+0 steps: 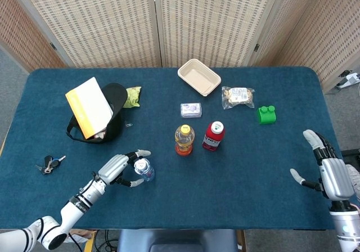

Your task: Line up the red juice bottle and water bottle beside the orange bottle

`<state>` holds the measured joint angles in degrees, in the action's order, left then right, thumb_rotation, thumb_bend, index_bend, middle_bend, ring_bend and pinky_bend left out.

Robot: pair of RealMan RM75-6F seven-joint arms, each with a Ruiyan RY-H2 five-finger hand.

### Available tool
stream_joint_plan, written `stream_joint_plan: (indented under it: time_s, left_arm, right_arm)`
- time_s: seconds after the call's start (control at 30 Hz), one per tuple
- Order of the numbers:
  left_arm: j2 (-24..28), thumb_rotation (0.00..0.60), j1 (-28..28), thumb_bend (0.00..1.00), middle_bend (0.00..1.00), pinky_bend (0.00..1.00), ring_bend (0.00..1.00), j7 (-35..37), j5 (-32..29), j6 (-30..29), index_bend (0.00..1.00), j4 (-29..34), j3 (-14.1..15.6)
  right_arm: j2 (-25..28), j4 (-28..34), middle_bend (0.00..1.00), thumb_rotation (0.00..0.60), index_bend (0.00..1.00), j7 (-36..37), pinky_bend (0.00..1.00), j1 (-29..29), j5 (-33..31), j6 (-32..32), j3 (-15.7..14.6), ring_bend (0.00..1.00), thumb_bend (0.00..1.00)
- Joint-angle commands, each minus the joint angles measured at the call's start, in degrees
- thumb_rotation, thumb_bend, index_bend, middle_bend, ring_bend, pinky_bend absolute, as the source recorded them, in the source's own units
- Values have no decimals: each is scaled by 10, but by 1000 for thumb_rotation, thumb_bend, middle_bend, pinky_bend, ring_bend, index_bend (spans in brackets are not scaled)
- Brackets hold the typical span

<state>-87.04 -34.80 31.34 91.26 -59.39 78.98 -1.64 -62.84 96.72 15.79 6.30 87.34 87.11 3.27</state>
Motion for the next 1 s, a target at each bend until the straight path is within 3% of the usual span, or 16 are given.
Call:
stream_joint_plan:
  time_s: [0.03, 0.17, 0.3, 0.6, 1.0]
  left_arm:
    - [-9, 600, -3, 223, 285, 501, 318, -4, -2, -2, 396, -10, 0]
    - [-24, 600, 0, 223, 404, 559, 420, -14, 4, -25, 523, -36, -1]
    - [-31, 600, -2, 224, 475, 624, 483, -6, 6, -37, 574, -46, -4]
    - [-37, 600, -12, 224, 506, 627, 502, 28, 1, -49, 597, -58, -17]
    - [-89, 600, -47, 224, 506, 627, 493, 51, -32, -44, 569, -130, -64]
  right_arm:
    - [1, 2, 74, 600, 0, 5, 106, -1, 0, -1, 1, 0, 265]
    - [5, 6, 74, 600, 0, 18, 106, -3, 2, -5, -1, 0, 265]
    - [7, 8, 74, 600, 0, 25, 106, -4, 3, -6, 0, 0, 265]
    - [6, 8, 74, 600, 0, 30, 106, -4, 6, -7, 3, 0, 266]
    - [15, 20, 74, 600, 0, 25, 106, -7, 7, -6, 7, 0, 265]
